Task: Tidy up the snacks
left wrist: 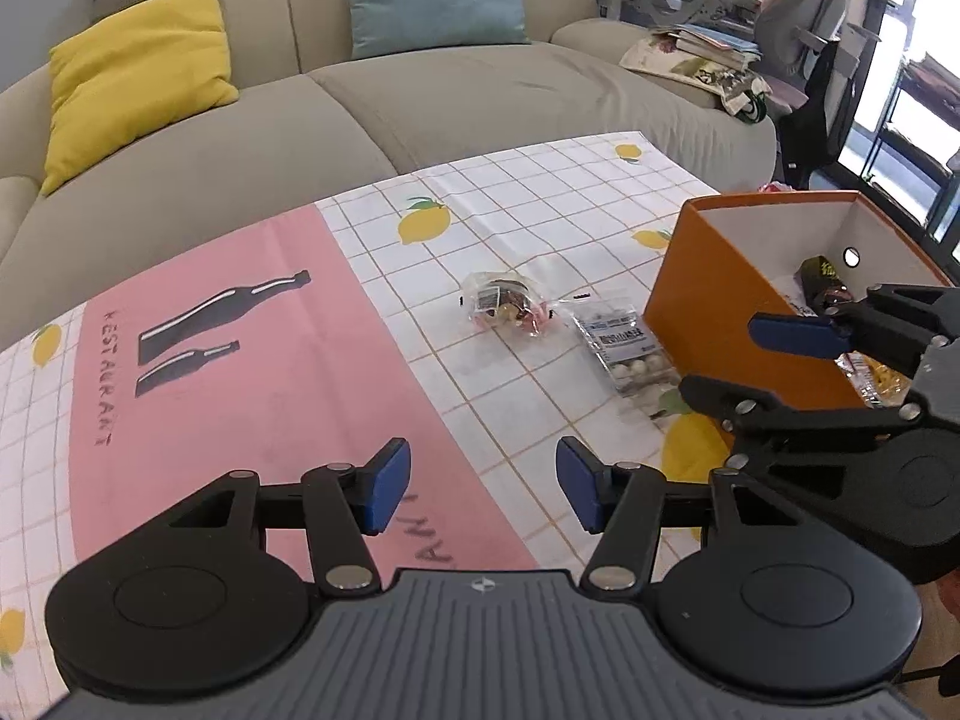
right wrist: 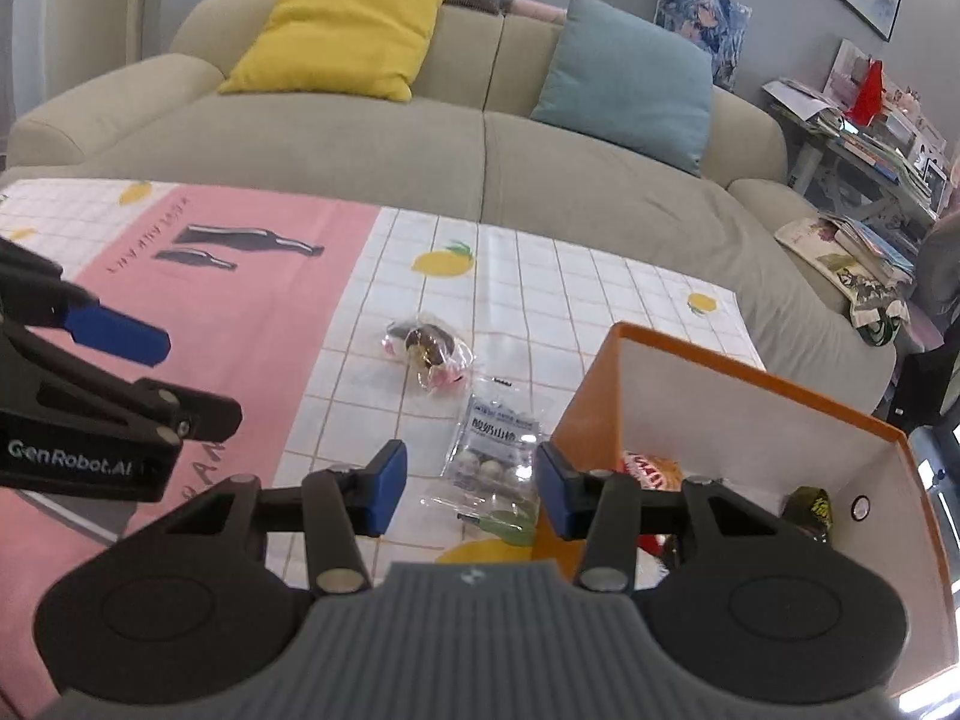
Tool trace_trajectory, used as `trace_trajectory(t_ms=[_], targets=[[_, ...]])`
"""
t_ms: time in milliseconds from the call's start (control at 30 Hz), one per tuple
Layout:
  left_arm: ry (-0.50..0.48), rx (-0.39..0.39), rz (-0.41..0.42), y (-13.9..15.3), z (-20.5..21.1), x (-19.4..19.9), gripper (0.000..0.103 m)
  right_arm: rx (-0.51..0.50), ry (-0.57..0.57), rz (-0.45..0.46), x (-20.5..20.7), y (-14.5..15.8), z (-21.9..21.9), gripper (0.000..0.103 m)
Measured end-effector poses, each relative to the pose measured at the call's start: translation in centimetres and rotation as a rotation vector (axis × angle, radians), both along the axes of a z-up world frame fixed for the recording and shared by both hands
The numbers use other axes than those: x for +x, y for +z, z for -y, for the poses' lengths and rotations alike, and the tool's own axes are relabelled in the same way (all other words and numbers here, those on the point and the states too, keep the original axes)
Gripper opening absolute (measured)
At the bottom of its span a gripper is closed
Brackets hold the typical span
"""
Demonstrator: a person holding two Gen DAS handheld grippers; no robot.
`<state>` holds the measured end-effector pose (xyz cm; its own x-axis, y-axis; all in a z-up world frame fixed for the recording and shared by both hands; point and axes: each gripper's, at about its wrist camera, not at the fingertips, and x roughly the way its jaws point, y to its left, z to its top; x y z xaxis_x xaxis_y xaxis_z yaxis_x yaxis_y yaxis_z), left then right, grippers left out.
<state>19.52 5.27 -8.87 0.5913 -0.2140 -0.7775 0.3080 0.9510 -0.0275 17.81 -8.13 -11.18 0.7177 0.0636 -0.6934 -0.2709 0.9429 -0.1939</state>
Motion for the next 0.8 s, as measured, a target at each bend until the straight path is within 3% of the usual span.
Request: trace_trajectory(t_ms=[200,300,567,800], targets=[[-0.040,0.003,-0.002,-1.4,-0.4,2.4,0.060,-0.042,-0.021,-0.029,1.6,-2.2,-1.1,0.044],[-0.068,0.009,0.009,-1.9,-0.2,3.6,0.059,-0.045,-0.030,-0.048,2.7,-3.1,-1.3,0.039],[-0.132,0.037,0.041,-3.2,0.9,7.1,0.059,-0.072,-0.056,-0.113,5.6,-5.8,-2.0,0.039],[-0.195,0.086,0.050,-5.3,2.6,9.7,0.051,-0.061,-0.070,-0.142,7.3,-7.1,-1.7,0.037]])
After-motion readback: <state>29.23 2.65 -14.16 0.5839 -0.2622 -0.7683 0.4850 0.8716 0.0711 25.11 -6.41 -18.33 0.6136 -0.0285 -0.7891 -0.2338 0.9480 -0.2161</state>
